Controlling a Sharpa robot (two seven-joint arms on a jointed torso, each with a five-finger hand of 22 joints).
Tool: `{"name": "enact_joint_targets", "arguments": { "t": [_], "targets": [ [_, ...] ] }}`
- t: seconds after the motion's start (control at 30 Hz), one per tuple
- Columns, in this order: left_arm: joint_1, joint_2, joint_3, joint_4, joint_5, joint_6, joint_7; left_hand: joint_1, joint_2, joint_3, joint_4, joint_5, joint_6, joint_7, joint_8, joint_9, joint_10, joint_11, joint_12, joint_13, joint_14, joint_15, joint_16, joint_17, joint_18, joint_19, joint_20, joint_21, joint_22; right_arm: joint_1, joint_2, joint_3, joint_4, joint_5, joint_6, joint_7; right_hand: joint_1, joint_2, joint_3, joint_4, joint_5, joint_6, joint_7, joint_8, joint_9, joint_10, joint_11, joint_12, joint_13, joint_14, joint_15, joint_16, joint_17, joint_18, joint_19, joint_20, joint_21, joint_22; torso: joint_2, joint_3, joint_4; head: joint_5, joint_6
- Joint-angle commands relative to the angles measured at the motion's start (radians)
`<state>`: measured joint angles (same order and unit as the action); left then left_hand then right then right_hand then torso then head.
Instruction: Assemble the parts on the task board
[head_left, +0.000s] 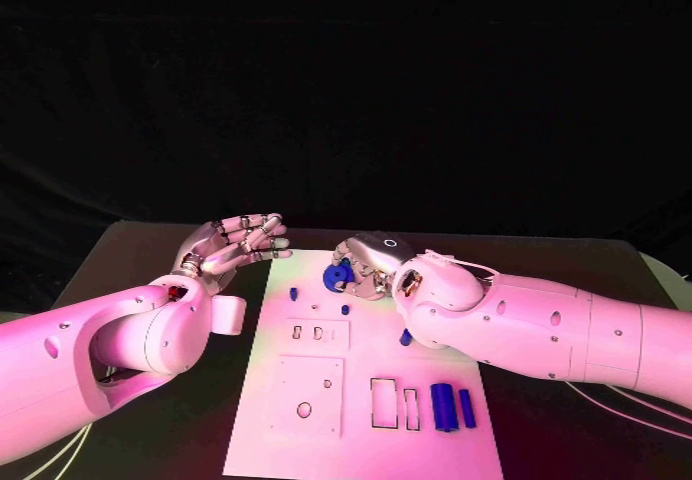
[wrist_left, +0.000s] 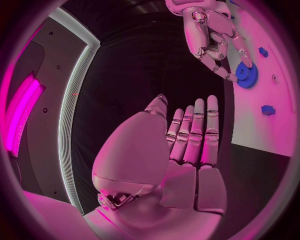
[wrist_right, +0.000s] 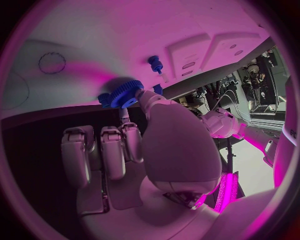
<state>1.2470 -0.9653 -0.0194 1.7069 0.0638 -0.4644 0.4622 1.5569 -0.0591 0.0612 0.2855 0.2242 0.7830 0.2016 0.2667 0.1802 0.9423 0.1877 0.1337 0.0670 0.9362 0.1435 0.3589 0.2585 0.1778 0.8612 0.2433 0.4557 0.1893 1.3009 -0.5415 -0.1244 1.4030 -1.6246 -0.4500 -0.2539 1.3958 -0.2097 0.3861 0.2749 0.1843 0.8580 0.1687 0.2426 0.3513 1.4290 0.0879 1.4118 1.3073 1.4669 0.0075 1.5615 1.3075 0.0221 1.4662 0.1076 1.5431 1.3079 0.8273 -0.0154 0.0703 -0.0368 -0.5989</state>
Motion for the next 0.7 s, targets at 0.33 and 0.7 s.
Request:
{"name": "enact_joint_targets", "arguments": {
  "t": [0.33, 0.7],
  "targets": [
    [0.002, 0.002, 0.001, 0.001, 0.001, 0.017, 0.004, 0.010, 0.003, 0.005, -0.001, -0.004, 0.005, 0.036, 0.001, -0.001, 0.004, 0.001, -0.004, -0.001, -0.006, -0.002, -0.005, 0.001, 0.005, 0.003, -0.001, 0.004, -0.002, -0.001, -0.002, 0.000, 0.001, 0.020, 0.027, 0.014, -0.072, 0.004, -0.083, 0.015, -0.007, -0.007, 0.007, -0.021, -0.007, -0.003, 0.005, 0.002, 0.093, 0.098, 0.015, 0.002, 0.238, -0.010, 0.072, 0.023, -0.004, 0.226, 0.000, 0.0002, -0.0014, 0.000, -0.001],
    [0.002, 0.001, 0.001, 0.001, 0.001, 0.017, 0.004, 0.010, 0.003, 0.005, -0.001, -0.004, 0.005, 0.036, 0.001, -0.001, 0.004, 0.001, -0.004, -0.001, -0.006, -0.002, -0.005, 0.001, 0.005, 0.003, -0.001, 0.004, -0.002, -0.001, -0.009, -0.001, -0.005, 0.040, 0.072, 0.000, -0.103, 0.025, -0.084, 0.017, 0.014, 0.019, -0.001, -0.013, -0.001, 0.008, -0.002, 0.014, 0.105, 0.099, 0.009, 0.003, 0.242, -0.012, 0.076, 0.018, -0.001, 0.231, 0.000, 0.0000, 0.0008, -0.001, -0.001]
  ]
}}
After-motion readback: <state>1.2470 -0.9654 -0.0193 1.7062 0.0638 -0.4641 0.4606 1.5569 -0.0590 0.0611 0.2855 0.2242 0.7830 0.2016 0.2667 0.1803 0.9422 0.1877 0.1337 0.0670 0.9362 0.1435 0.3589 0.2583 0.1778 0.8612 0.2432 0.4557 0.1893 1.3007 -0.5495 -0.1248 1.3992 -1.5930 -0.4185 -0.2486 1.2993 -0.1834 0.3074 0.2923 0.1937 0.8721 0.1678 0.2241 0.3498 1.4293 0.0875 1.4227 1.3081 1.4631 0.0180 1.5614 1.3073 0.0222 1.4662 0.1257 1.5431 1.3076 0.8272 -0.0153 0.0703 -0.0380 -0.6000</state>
